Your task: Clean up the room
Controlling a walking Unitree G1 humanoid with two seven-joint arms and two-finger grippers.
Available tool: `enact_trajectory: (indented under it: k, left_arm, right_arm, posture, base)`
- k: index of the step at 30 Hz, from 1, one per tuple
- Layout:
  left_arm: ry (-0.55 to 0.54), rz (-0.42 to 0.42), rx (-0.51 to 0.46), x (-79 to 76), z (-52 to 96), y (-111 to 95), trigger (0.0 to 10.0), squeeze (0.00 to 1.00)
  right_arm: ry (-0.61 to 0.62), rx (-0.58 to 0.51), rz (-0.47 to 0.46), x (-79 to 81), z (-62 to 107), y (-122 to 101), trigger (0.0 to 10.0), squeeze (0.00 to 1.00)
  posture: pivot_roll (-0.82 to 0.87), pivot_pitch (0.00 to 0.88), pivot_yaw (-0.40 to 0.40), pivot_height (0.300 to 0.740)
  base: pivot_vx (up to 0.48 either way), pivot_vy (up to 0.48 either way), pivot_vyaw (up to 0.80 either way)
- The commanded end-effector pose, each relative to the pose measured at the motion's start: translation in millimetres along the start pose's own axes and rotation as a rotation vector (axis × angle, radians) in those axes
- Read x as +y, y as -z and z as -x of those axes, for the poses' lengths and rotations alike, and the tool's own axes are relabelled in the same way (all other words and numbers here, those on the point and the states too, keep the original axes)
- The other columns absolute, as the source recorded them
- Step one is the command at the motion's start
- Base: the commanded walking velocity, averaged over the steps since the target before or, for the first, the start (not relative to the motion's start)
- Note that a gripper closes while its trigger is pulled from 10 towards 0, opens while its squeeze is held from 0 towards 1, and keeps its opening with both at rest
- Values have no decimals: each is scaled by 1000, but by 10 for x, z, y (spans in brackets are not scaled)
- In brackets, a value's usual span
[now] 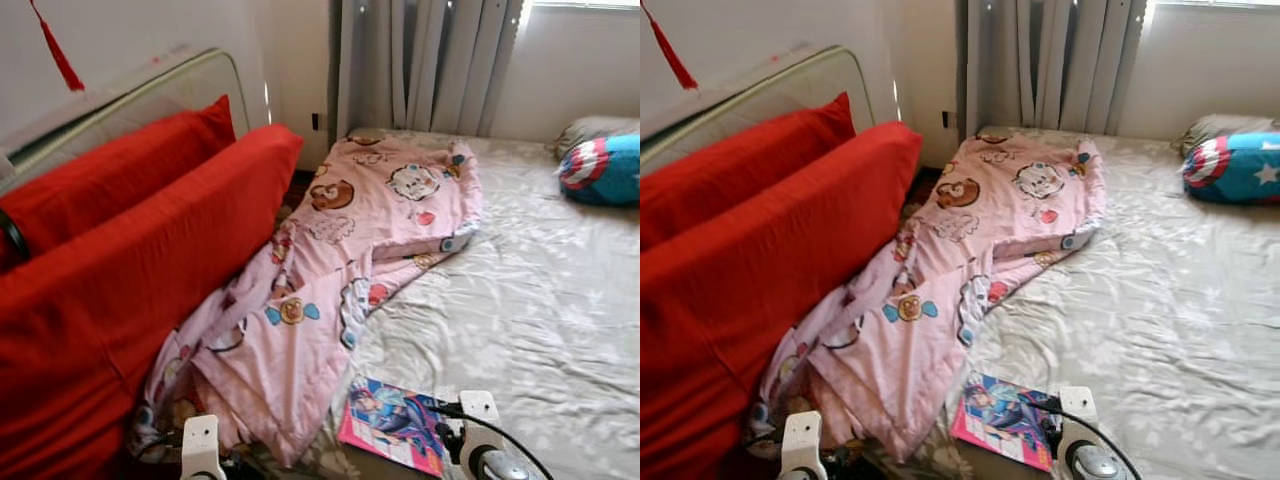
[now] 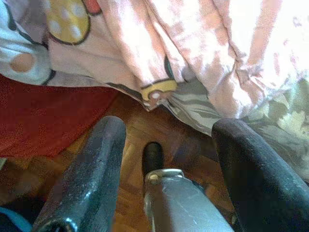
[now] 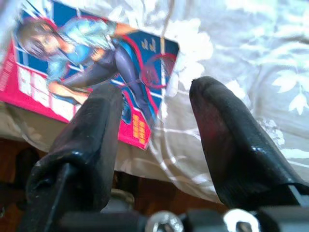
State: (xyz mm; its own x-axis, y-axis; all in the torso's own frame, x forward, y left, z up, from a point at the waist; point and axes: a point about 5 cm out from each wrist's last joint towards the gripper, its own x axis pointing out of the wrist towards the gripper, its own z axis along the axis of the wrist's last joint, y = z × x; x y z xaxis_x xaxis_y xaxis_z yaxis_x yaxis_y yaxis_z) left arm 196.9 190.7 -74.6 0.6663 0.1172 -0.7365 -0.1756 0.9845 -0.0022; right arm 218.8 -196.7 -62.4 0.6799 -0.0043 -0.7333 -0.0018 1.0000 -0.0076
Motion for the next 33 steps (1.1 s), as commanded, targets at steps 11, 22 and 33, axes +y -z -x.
enact_trajectory:
  k: [11, 22, 33]
  left_arm:
    - [36, 24, -178, 46, 28, -141, 10000, 0]
    - [122, -38, -638, -151, 54, -1356, 10000, 0]
    - [112, -31, -731, -18, 148, -1315, 10000, 0]
  right_arm:
    - [-52, -204, -80, 78, 26, -136, 10000, 0]
    - [-92, -314, -92, 105, 65, -188, 10000, 0]
    - [-114, -748, -40, 297, 139, -1267, 10000, 0]
  posture:
    - [-73, 0, 9, 740]
    - [-91, 0, 21, 740]
    - [-91, 0, 25, 740]
  base:
    - [0, 0, 0]
    - [0, 0, 0]
    - [0, 0, 0]
